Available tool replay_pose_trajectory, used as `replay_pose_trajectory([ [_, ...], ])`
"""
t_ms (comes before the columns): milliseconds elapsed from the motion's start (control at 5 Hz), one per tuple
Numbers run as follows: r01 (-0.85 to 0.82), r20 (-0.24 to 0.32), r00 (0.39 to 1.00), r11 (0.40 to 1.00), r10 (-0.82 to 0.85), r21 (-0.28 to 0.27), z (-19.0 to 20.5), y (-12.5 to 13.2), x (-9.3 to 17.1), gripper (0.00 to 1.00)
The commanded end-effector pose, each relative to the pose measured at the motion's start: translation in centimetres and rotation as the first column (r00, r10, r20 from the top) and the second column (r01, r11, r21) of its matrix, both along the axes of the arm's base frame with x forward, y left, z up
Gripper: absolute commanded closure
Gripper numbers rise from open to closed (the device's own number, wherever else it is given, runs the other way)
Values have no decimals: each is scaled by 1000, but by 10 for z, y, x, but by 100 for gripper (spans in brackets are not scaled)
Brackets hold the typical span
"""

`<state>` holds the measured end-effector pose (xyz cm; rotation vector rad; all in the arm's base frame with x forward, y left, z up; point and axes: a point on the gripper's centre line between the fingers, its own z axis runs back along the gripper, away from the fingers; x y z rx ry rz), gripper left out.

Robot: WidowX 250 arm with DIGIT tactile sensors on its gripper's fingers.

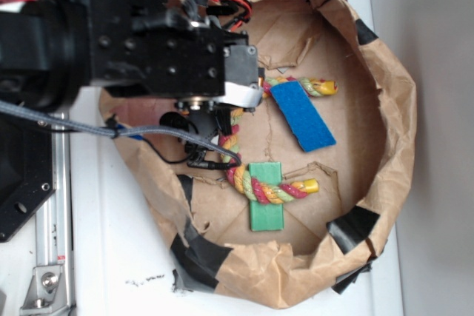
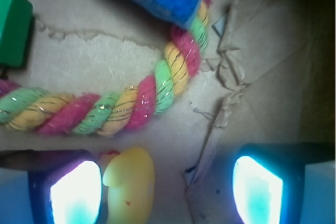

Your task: Grab the yellow duck.

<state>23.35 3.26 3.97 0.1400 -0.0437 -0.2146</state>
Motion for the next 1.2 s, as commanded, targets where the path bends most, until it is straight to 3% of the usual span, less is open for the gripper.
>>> replay_pose_trajectory([
  [0,-17,44,999,1000,17,-2,12,2,-5,0],
  [400,-21,28,999,1000,20,21,10,4,-5,0],
  [600,-47,33,998,999,46,17,12,10,-13,0],
  [1000,-114,61,992,993,112,33,9,20,-2,0],
])
